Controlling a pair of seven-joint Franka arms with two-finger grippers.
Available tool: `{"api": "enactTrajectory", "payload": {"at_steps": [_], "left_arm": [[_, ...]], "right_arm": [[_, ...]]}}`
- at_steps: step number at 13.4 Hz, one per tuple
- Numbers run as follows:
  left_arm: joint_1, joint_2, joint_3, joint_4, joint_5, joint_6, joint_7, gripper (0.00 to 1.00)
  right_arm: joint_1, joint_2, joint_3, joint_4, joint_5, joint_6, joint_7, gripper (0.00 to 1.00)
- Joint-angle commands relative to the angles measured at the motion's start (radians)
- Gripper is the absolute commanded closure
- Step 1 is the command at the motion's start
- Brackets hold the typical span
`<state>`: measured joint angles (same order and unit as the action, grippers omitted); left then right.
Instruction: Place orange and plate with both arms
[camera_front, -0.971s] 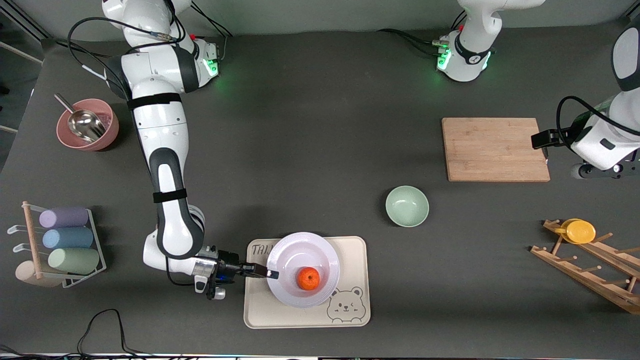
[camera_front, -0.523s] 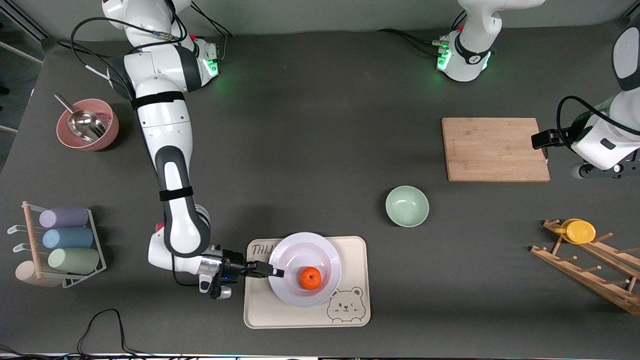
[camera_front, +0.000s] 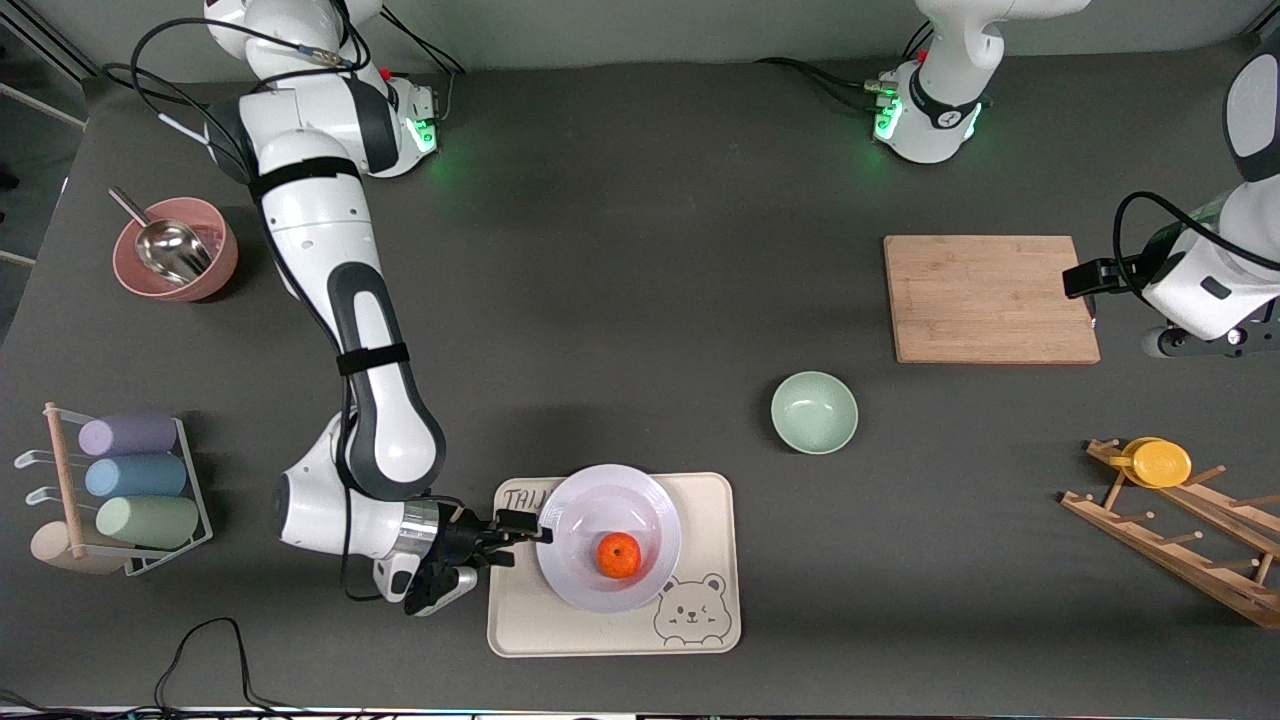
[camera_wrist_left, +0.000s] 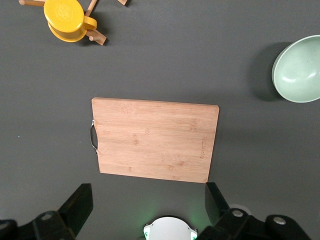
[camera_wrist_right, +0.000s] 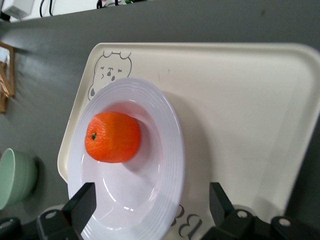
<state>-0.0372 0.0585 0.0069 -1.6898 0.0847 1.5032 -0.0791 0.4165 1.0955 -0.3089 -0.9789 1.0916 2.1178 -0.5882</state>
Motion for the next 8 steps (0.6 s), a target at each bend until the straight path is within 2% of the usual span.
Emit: {"api": "enactTrajectory", "payload": {"at_steps": [1, 4, 6, 8], "left_arm": [[-0.013, 0.009, 0.008, 0.025, 0.001, -0.018, 0.012, 0.0], [-0.01, -0.025, -0.008, 0.025, 0.0, -0.023, 0.007, 0.0], [-0.01, -0.043, -0.025, 0.024, -0.002, -0.034, -0.004, 0.0], [-0.007, -0.062, -0.027, 0.024, -0.002, -0.038, 0.004, 0.0]], "right_arm": [[-0.002, -0.115, 0.001, -0.053, -0.076, -0.042, 0.019, 0.0], [-0.007, -0.221, -0.039, -0.102, -0.128, -0.184, 0.057, 0.0], [-0.007, -0.299, -0.068, -0.118, -0.263, -0.309, 0.086, 0.0], [-0.002, -0.411, -0.099, -0.188, -0.376, -0.422, 0.16, 0.0]]}}
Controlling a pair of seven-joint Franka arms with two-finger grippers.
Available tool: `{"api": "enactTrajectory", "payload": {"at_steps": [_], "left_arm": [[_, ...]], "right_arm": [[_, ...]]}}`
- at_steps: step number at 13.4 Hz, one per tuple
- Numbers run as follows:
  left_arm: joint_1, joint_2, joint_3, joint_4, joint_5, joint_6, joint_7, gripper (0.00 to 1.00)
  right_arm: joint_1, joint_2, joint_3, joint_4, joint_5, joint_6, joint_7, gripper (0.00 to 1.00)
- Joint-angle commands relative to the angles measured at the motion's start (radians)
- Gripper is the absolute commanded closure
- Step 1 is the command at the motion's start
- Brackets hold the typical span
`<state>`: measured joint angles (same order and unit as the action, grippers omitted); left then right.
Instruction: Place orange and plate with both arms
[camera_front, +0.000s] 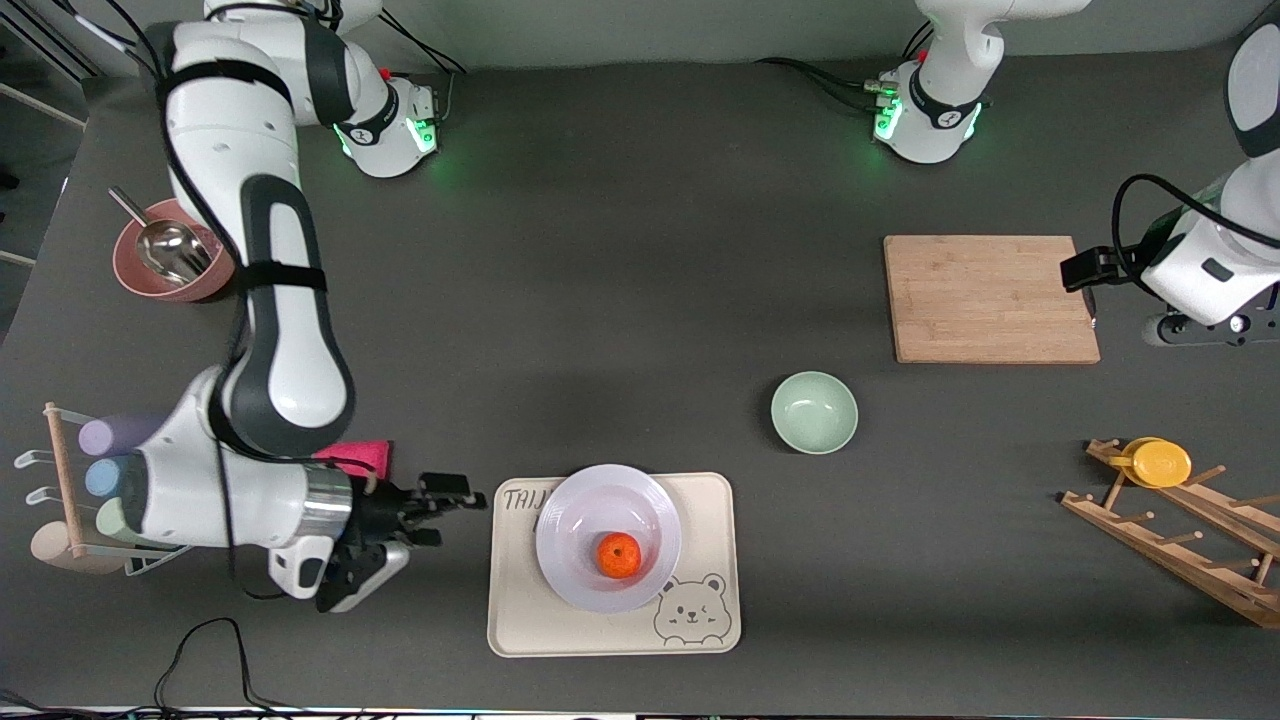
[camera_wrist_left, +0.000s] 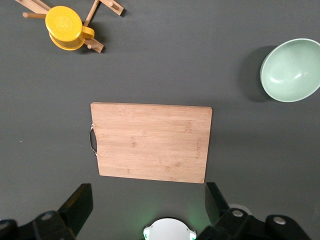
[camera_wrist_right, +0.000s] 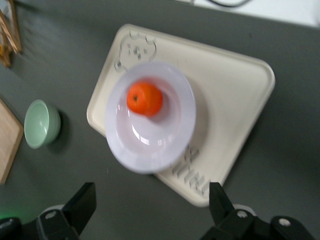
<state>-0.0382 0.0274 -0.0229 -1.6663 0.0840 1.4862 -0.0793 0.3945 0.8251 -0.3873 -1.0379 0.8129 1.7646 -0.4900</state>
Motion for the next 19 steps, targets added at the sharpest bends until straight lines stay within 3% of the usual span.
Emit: {"api": "enactTrajectory", "payload": {"at_steps": [1, 3, 6, 10, 12, 19], "left_arm": [[-0.005, -0.029, 0.005, 0.002, -0.001, -0.02, 0.007, 0.0], [-0.005, -0.023, 0.006, 0.01, 0.006, -0.017, 0.009, 0.0], [0.004, -0.027, 0.014, 0.013, 0.003, -0.023, 0.01, 0.0], [0.006, -0.037, 0.015, 0.013, 0.003, -0.041, 0.009, 0.0], [0.004, -0.037, 0.015, 0.014, 0.002, -0.041, 0.009, 0.0], [0.003, -0.037, 0.011, 0.014, 0.0, -0.037, 0.007, 0.0]], "right_arm": [[0.029, -0.2, -0.034, -0.17, -0.175, -0.112, 0.117, 0.0], [0.03, -0.323, -0.032, -0.27, -0.385, -0.172, 0.253, 0.0], [0.032, -0.548, -0.032, -0.52, -0.536, -0.171, 0.362, 0.0], [0.147, -0.797, -0.035, -0.741, -0.75, -0.139, 0.553, 0.0], [0.156, -0.891, -0.035, -0.833, -0.762, -0.085, 0.558, 0.0], [0.15, -0.897, -0.036, -0.762, -0.796, -0.079, 0.558, 0.0]]}}
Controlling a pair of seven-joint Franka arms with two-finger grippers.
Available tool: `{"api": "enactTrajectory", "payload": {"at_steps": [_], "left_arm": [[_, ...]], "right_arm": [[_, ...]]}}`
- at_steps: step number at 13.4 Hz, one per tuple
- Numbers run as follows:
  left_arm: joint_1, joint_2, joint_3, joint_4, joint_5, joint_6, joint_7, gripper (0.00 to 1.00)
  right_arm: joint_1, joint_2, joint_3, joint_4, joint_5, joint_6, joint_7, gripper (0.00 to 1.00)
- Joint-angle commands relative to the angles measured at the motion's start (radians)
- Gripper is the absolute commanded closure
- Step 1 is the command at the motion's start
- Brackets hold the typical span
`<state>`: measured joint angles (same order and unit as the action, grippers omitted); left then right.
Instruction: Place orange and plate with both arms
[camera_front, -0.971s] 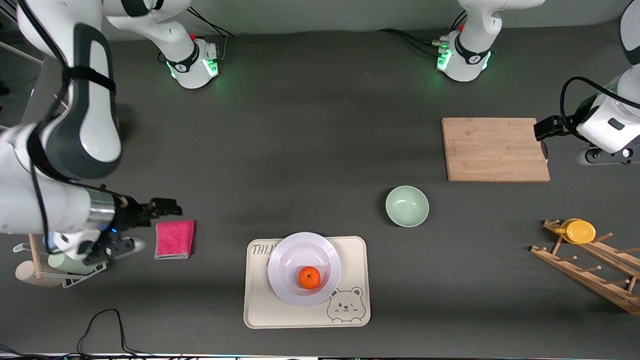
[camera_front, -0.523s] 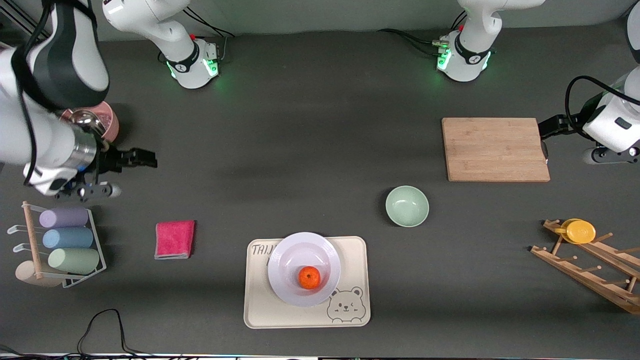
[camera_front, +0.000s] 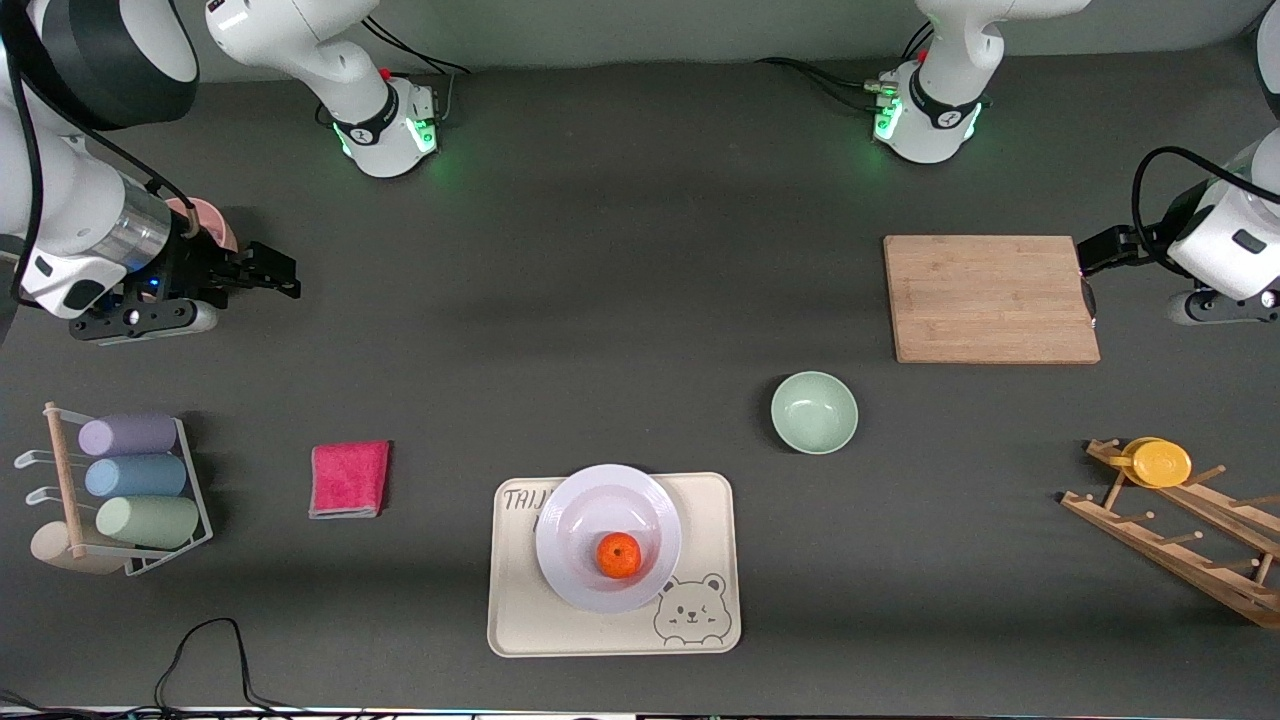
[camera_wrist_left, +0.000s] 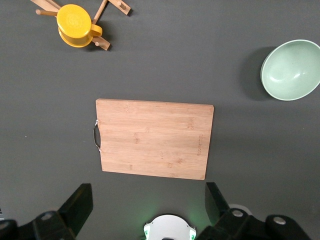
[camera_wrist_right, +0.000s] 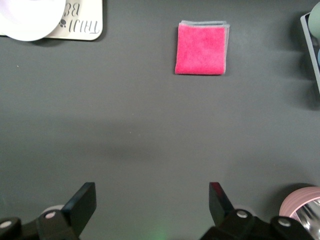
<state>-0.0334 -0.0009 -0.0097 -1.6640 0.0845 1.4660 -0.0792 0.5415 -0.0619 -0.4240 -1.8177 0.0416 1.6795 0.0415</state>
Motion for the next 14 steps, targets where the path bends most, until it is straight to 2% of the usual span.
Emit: {"api": "enactTrajectory", "payload": {"at_steps": [1, 3, 4, 5, 6, 7, 10, 12, 14], "left_arm": [[-0.003, -0.007, -0.003, 0.012, 0.0, -0.013, 0.006, 0.0], [-0.01, -0.002, -0.004, 0.016, 0.0, -0.006, 0.001, 0.0], [-0.01, -0.001, -0.006, 0.023, -0.002, -0.01, -0.001, 0.0], [-0.01, -0.001, -0.004, 0.024, -0.002, -0.012, 0.001, 0.0], [-0.008, -0.001, -0.004, 0.024, 0.0, -0.012, 0.001, 0.0], [-0.008, -0.001, -0.004, 0.024, -0.002, -0.012, 0.001, 0.0], [-0.01, -0.001, -0.006, 0.027, -0.002, -0.009, -0.001, 0.0], [-0.008, 0.001, -0.004, 0.027, -0.002, -0.013, -0.001, 0.0], [-0.008, 0.001, -0.004, 0.026, -0.002, -0.022, -0.001, 0.0]], "right_arm": [[0.003, -0.007, 0.001, 0.031, -0.025, 0.008, 0.026, 0.0], [-0.008, 0.004, 0.001, 0.041, -0.025, 0.022, 0.024, 0.0], [-0.073, 0.005, 0.02, 0.038, -0.022, 0.032, 0.021, 0.0], [-0.233, 0.004, 0.175, 0.034, -0.017, 0.029, 0.011, 0.0], [-0.438, -0.002, 0.391, 0.032, -0.017, 0.022, 0.006, 0.0], [-0.483, -0.004, 0.434, 0.032, -0.02, 0.011, 0.006, 0.0], [-0.538, -0.004, 0.453, 0.029, -0.022, 0.008, 0.003, 0.0], [-0.595, -0.004, 0.536, 0.028, -0.025, 0.006, -0.008, 0.0], [-0.586, 0.002, 0.536, 0.028, -0.026, 0.008, -0.003, 0.0]]}}
